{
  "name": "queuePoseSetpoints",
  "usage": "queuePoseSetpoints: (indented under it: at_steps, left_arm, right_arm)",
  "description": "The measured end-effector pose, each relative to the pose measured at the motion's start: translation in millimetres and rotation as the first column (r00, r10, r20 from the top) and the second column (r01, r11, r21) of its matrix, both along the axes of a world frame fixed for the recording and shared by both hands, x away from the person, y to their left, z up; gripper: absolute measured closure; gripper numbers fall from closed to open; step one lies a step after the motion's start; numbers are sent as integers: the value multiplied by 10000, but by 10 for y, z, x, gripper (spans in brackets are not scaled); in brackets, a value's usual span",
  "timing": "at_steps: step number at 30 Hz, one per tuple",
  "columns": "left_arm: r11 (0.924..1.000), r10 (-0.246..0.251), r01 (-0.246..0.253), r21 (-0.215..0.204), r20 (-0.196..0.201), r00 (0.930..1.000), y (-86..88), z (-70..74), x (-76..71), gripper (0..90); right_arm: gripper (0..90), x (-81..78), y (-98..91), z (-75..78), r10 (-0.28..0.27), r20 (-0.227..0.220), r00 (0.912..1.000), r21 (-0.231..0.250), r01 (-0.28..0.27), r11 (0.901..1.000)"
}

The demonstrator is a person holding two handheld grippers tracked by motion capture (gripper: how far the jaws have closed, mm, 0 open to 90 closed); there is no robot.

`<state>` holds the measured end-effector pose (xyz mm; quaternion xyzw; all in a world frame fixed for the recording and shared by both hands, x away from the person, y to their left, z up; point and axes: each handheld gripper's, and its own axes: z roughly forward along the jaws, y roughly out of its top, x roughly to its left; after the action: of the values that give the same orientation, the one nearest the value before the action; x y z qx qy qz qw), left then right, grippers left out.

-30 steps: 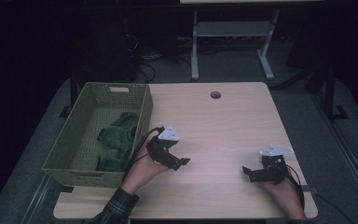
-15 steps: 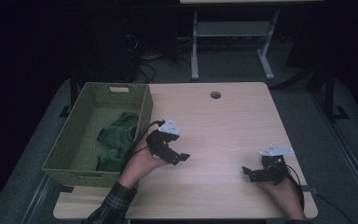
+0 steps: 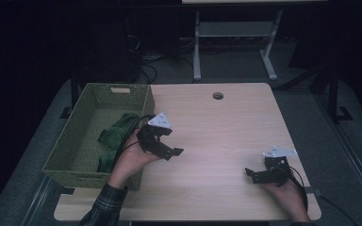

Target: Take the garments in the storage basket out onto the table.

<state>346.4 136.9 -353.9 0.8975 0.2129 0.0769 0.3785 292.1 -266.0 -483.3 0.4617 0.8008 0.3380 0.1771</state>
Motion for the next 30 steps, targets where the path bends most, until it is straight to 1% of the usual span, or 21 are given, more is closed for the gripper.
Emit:
queuePoseSetpoints:
  at_steps: [1, 4, 6, 18, 23, 30]
  left_arm:
    - [9999, 73, -73, -106, 21, 10000, 20, 14, -3, 149]
    - [9997, 220, -219, -82, 130, 9997, 100, 68, -8, 150]
    - [9991, 376, -374, -175, 145, 9992, 149, 89, -10, 150]
    - [9959, 894, -890, -158, 231, 9957, 398, 180, -9, 152]
    - [9918, 1278, -1280, 48, 304, 9913, 507, 197, 3, 152]
    - [9858, 1677, -1678, 21, 337, 9853, 665, 234, 2, 152]
  right_arm:
    - [29, 0, 0, 0, -3, -2, 10000, 1, 3, 10000]
    - [29, 0, 0, 0, -1, -2, 10000, 2, 1, 10000]
    - [29, 0, 0, 0, -3, -2, 10000, 2, 3, 10000]
    - [29, 0, 0, 0, -3, -1, 10000, 3, 3, 10000]
    - [29, 0, 0, 0, -2, -2, 10000, 1, 2, 10000]
    - [29, 0, 0, 0, -3, -1, 10000, 2, 3, 10000]
